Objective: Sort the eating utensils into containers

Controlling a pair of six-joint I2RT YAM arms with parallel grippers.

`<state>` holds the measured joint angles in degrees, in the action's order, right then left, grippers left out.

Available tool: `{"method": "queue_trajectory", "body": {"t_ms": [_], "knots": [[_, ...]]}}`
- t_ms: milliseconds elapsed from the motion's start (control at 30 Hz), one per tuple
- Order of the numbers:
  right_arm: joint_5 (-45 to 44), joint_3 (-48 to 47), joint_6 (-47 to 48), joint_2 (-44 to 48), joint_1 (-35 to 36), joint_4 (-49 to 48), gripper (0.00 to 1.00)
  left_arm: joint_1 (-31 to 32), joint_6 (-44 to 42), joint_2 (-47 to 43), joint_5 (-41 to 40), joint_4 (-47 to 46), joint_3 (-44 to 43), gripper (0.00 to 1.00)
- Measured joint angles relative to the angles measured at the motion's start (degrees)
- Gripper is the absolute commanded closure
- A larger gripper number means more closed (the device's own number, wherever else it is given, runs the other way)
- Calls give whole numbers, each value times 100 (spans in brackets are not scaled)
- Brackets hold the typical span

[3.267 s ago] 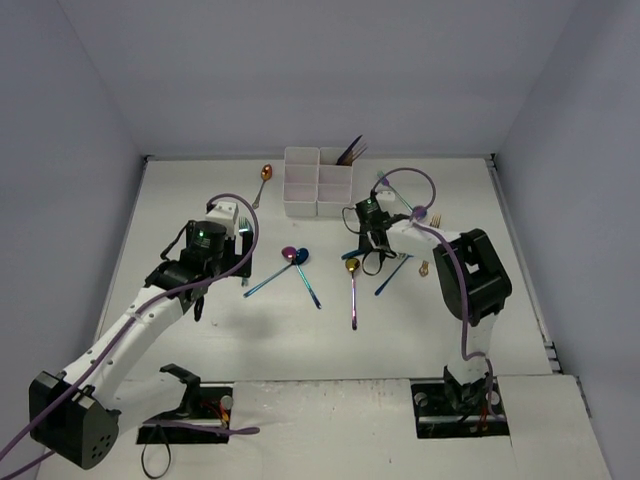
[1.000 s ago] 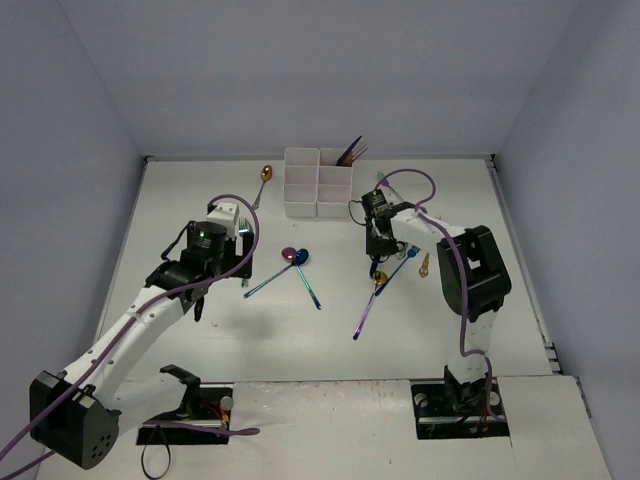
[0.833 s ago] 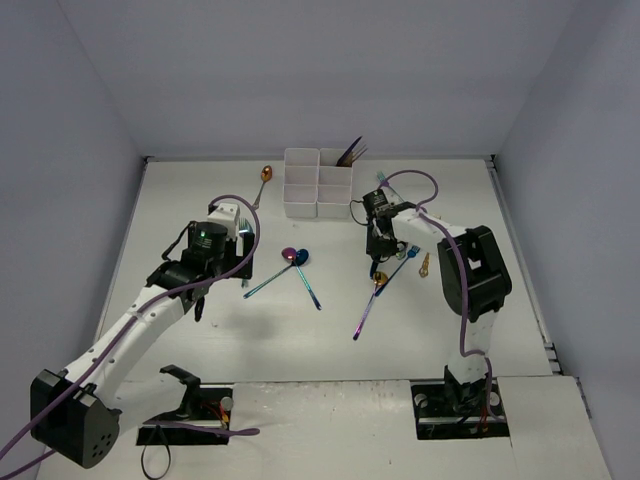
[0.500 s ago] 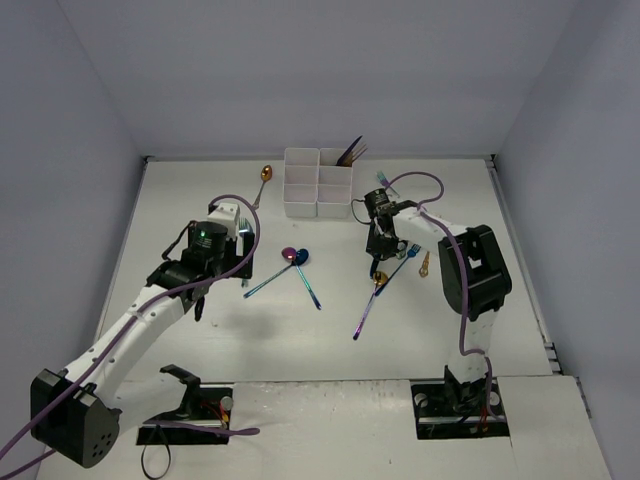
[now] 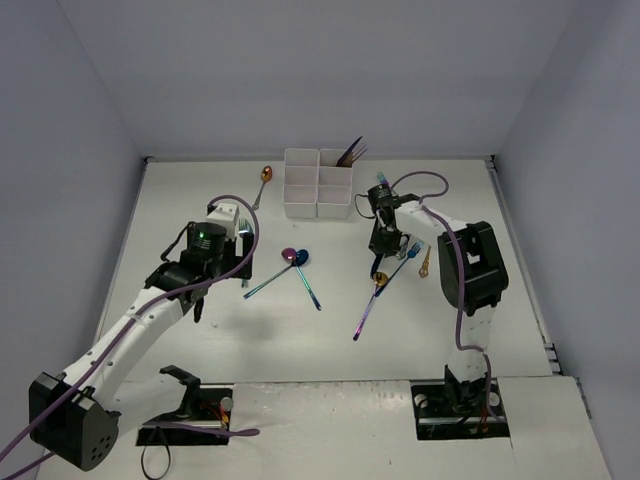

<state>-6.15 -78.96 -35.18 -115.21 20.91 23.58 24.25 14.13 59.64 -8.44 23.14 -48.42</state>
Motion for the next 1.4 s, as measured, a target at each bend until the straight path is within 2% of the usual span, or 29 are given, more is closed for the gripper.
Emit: {"method": "queue_trajectory", "body": {"t_ms": [333, 433, 600, 633, 1000, 1233, 1400], "knots": [[-3, -274, 2, -180, -97, 109, 76, 0, 0, -29, -3, 2, 0, 13], [-4, -279, 3, -185, -119, 99, 82, 0, 0, -29, -4, 0, 0, 13], [5, -289, 17, -199, -165, 87, 99, 0, 0, -29, -16, 0, 0, 13], [12, -292, 16, -201, -170, 87, 100, 0, 0, -29, -21, 0, 0, 13], [-87, -321, 68, -178, -100, 84, 100, 0, 0, -29, -44, 1, 0, 13], [-412, -321, 46, -105, 99, 85, 100, 0, 0, -29, -63, 4, 0, 13], [-827, -409, 48, 269, 351, 96, 100, 0, 0, -29, -68, 2, 0, 13]]}}
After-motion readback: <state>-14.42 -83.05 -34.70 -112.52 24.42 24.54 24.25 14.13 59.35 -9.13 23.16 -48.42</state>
